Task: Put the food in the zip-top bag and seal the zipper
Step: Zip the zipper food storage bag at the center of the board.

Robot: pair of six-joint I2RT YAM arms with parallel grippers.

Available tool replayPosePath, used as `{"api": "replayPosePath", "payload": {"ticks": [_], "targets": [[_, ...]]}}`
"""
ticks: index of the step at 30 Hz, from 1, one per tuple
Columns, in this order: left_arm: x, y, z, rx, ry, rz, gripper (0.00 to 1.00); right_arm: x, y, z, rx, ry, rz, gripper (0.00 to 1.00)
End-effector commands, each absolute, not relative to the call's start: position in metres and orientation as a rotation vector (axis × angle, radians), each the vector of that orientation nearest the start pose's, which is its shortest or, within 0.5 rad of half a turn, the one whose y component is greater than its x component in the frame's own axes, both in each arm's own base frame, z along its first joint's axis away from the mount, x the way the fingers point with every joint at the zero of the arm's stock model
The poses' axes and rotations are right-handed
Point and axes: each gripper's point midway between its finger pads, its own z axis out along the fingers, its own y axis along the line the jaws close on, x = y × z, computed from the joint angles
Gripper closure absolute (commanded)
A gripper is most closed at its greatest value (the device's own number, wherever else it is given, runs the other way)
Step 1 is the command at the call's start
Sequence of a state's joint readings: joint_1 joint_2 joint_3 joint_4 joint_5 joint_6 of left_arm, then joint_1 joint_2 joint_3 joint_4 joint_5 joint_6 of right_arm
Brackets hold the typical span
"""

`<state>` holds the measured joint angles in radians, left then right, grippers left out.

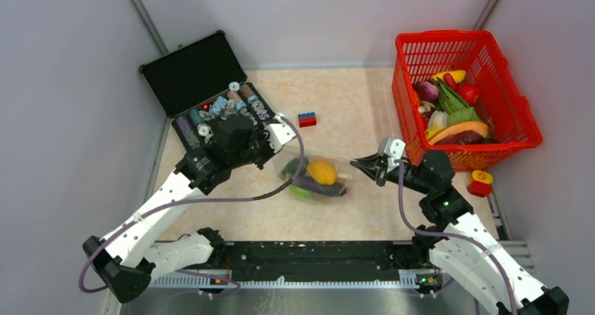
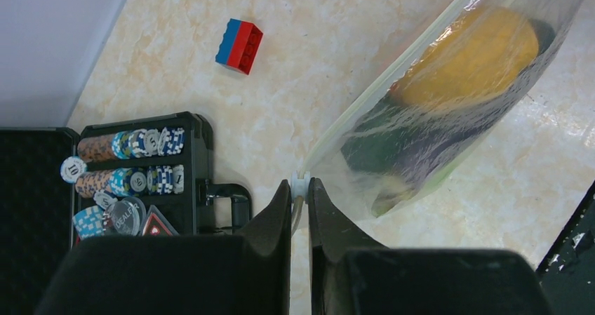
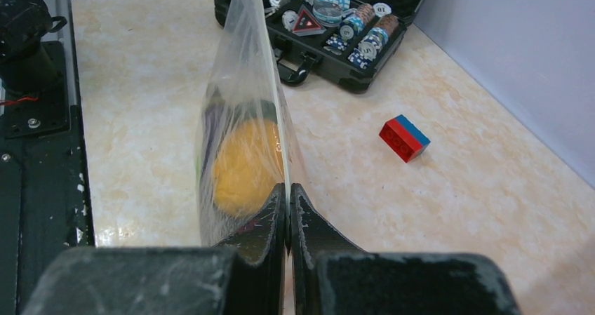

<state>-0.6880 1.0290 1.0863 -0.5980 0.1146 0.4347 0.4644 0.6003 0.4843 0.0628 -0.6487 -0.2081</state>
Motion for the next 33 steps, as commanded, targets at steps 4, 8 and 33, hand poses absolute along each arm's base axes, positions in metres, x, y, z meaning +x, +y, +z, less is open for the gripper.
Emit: {"api": "replayPosePath", "payload": {"ticks": [4,8,33], "targets": [[0.25,-0.161,0.261,1.135,1.789,-0.098,1.0,0.197,0.21,0.255,-0.993,1.273,0.703,1.0],[0.247,-0.153,0.256,1.147,1.809,-0.077,1.0,0.197,0.21,0.255,-0.994,1.273,0.704,1.0],[0.255,-0.122,0.249,1.057,1.861,0.102,0.95,0.199,0.211,0.25,-1.002,1.295,0.705,1.0]]}}
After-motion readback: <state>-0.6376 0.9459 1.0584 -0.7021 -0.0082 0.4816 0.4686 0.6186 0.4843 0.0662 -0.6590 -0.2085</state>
